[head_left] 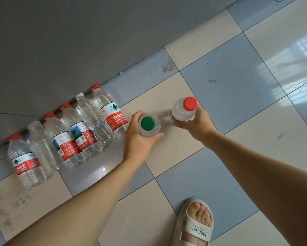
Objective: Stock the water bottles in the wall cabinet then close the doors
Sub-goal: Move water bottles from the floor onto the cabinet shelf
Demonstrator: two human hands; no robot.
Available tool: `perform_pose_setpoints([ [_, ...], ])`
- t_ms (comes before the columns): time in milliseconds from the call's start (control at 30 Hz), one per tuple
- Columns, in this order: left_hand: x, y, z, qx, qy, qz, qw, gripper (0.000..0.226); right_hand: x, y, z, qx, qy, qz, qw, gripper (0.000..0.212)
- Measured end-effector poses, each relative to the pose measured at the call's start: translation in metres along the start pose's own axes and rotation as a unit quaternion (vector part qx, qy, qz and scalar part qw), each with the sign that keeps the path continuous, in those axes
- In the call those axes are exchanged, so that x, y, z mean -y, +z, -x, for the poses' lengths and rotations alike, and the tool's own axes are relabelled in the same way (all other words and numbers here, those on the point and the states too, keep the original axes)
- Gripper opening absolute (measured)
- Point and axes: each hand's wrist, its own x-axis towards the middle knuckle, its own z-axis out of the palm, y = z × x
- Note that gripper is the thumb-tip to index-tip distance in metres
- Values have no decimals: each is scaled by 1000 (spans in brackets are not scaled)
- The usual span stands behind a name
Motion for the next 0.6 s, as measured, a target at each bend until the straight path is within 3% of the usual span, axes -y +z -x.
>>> perform_pose_setpoints([
  [100, -6, -5, 2, -3, 0, -7, 1000, 68, 9, 16, 9, -4, -13, -53, 999, 66],
  [300, -41, -46, 32, -39, -17, -9, 999, 64, 47, 26, 79, 24, -22, -74, 997, 62],
  [600, -180, -184, 91, -56, -22, 68, 996, 77, 217, 4, 194, 10, -84, -95, 992, 57],
])
